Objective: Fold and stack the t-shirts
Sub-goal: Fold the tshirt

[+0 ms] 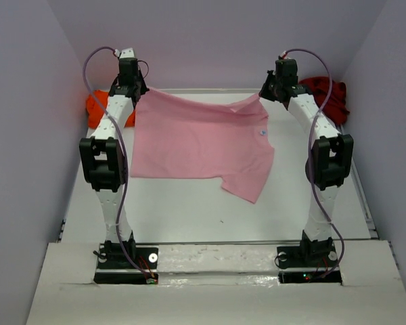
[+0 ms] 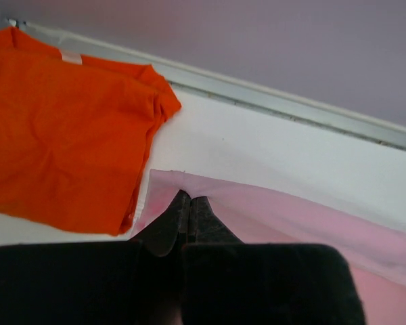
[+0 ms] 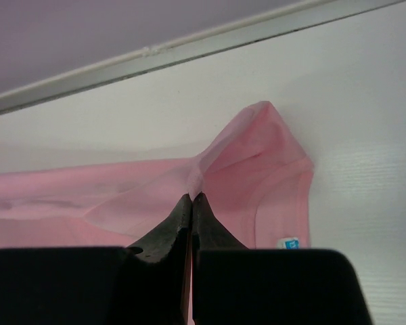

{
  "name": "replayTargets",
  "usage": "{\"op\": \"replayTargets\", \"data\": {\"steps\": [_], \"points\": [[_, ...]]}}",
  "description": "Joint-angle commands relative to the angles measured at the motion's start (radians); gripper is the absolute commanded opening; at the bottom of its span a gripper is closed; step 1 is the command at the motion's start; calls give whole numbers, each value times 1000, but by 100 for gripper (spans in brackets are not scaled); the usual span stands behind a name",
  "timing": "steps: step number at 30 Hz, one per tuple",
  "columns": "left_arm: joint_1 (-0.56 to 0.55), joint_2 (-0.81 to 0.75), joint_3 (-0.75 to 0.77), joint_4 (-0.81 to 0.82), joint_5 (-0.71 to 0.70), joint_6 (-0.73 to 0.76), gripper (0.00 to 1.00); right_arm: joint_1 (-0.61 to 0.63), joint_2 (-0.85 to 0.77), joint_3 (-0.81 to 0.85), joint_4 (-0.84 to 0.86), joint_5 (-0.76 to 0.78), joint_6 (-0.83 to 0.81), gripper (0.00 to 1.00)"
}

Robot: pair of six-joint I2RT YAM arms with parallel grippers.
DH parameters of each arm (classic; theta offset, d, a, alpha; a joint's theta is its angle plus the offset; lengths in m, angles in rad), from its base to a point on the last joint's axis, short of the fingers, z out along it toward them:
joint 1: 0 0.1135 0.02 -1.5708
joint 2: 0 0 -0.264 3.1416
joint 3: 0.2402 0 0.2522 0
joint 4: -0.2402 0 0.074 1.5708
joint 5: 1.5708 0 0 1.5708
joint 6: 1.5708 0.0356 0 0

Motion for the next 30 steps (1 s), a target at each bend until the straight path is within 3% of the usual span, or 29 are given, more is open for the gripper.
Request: {"op": "replayTargets", "data": {"steps": [1,6,15,30], "points": [[9,82,87,46,-20,36,0,5,109,147,9,-13,0,0],[23,229,202,12,22,-5,0,5,246,240,9,-77,14,0],[29,337,184,40,55,-10,0,5,292,200,47,-116,22,0],[34,198,28,23,48,-11,0,5,134,19,60,-124,0,0]]}}
